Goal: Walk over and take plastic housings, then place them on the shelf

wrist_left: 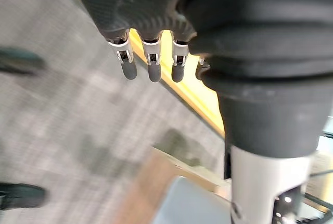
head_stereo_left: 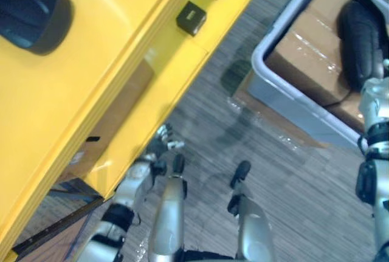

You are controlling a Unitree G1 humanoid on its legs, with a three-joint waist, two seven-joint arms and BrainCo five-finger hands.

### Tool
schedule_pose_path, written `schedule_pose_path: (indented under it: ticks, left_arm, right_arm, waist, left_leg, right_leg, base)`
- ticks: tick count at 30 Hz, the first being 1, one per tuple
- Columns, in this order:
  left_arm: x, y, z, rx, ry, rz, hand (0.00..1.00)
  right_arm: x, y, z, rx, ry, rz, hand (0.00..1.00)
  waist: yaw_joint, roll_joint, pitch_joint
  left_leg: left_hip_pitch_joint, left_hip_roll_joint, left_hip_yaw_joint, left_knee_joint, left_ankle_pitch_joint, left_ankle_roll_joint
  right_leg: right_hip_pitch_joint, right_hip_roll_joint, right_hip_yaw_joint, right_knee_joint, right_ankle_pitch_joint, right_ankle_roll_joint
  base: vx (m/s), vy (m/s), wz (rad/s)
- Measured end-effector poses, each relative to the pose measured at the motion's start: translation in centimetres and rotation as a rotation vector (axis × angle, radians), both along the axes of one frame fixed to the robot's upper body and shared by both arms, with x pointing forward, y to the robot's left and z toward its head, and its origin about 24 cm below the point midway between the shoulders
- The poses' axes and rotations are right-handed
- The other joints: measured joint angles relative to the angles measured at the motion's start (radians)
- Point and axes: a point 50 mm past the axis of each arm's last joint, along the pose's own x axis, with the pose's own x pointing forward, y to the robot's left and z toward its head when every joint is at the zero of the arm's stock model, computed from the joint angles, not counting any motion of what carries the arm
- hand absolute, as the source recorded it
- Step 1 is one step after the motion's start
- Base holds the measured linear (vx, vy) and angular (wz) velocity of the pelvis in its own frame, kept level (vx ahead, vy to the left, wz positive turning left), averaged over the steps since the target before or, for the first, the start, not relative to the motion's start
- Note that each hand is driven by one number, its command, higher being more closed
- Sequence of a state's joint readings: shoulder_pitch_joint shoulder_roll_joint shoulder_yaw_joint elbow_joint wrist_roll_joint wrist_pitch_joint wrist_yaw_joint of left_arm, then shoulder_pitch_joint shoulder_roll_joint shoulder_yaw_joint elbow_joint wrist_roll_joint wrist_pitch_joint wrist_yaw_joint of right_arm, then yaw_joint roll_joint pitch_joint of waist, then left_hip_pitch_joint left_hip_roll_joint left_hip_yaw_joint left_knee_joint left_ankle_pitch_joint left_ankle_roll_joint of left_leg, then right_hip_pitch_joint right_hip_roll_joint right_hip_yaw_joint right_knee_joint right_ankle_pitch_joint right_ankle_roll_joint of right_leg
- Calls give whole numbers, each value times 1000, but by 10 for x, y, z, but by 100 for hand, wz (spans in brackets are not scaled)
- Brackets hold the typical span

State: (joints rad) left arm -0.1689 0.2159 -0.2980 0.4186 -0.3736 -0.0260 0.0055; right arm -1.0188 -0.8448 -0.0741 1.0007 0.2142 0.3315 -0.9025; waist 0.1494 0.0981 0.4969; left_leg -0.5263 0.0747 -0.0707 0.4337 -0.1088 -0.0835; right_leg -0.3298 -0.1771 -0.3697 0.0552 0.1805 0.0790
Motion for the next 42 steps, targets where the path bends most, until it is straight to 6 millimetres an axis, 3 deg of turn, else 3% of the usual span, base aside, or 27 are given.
schedule_pose_path:
  ticks: [10,14,18,21,23,25,28,31,33,35,38,40,42]
  left_arm:
    - [-30,7,-23,-23,69,61,0]
    - [-41,12,-31,-33,99,91,0]
    - [-53,22,-37,-99,104,199,0]
    - [-60,39,-38,-100,86,305,0]
    - [-71,63,-40,-44,71,429,0]
    - [-79,77,-41,-15,67,495,0]
    - [-90,95,-43,51,77,573,0]
    - [-99,112,-44,115,82,636,0]
    - [-101,117,-46,128,96,650,0]
    - [-102,116,-48,132,108,642,0]
    - [-92,102,-51,162,96,565,0]
    - [-70,77,-47,170,58,437,0]
    - [-61,64,-45,160,48,375,0]
  right_arm:
    - [-36,-41,-7,-116,210,-105,0]
    - [-39,-45,-11,-124,129,-59,0]
    - [-41,-30,-21,-200,-182,85,0]
    - [-36,4,-51,-219,-317,229,0]
    - [-37,44,-91,-142,-386,325,0]
    - [-54,59,-118,-98,-405,299,0]
    - [-85,60,-156,3,-384,175,0]
    - [-125,56,-197,91,-293,38,0]
    - [-141,57,-218,139,-227,-13,0]
    - [-154,55,-234,173,-161,-43,0]
    - [-182,55,-264,248,-54,-102,0]
    - [-204,60,-290,358,8,-138,0]
    - [-213,67,-302,426,24,-145,0]
  waist:
    - [1,7,-3]
    - [3,7,-3]
    - [1,1,0]
    - [-9,-24,0]
    - [-27,-82,-2]
    - [-33,-118,-4]
    - [-56,-155,-14]
    - [-74,-205,-93]
    - [-90,-224,-151]
    - [-100,-226,-199]
    - [-113,-209,-267]
    - [-141,-185,-294]
    - [-151,-176,-301]
  left_leg:
    - [-50,-3,-5,48,-19,10]
    - [-65,-2,-7,65,-26,13]
    - [-11,-4,-1,47,-27,14]
    - [65,-4,7,3,-28,12]
    - [137,-5,25,-58,-20,5]
    - [185,-4,39,-99,-15,-2]
    - [263,1,60,-128,-14,-3]
    - [334,11,110,-153,-30,-7]
    - [387,19,150,-166,-46,-10]
    - [425,27,183,-173,-62,-12]
    - [482,38,240,-194,-76,-14]
    - [501,45,273,-201,-81,-16]
    - [525,51,302,-215,-83,-20]
  right_leg:
    - [-13,-3,-10,-26,12,18]
    - [-19,-1,-12,-29,22,24]
    - [25,-4,-10,-29,22,25]
    - [80,-6,-7,-30,-10,23]
    - [114,-8,6,-35,-30,22]
    - [137,-9,18,-40,-36,23]
    - [199,-8,27,-51,-40,31]
    - [231,-6,67,-66,-42,36]
    - [266,0,91,-87,-39,38]
    - [287,5,106,-101,-39,38]
    - [298,7,137,-105,-39,38]
    - [299,13,160,-114,-36,34]
    - [301,22,185,-125,-31,28]
  base:
    - [-22,33,1]
    - [-2,43,1]
    - [7,31,0]
    - [0,-7,-2]
    - [21,-35,-13]
    - [61,-30,-17]
    - [98,-5,-15]
    - [139,32,-38]
    - [116,19,-47]
    - [88,21,-48]
    - [49,33,-54]
    - [-27,-2,-37]
    - [-56,-32,-44]
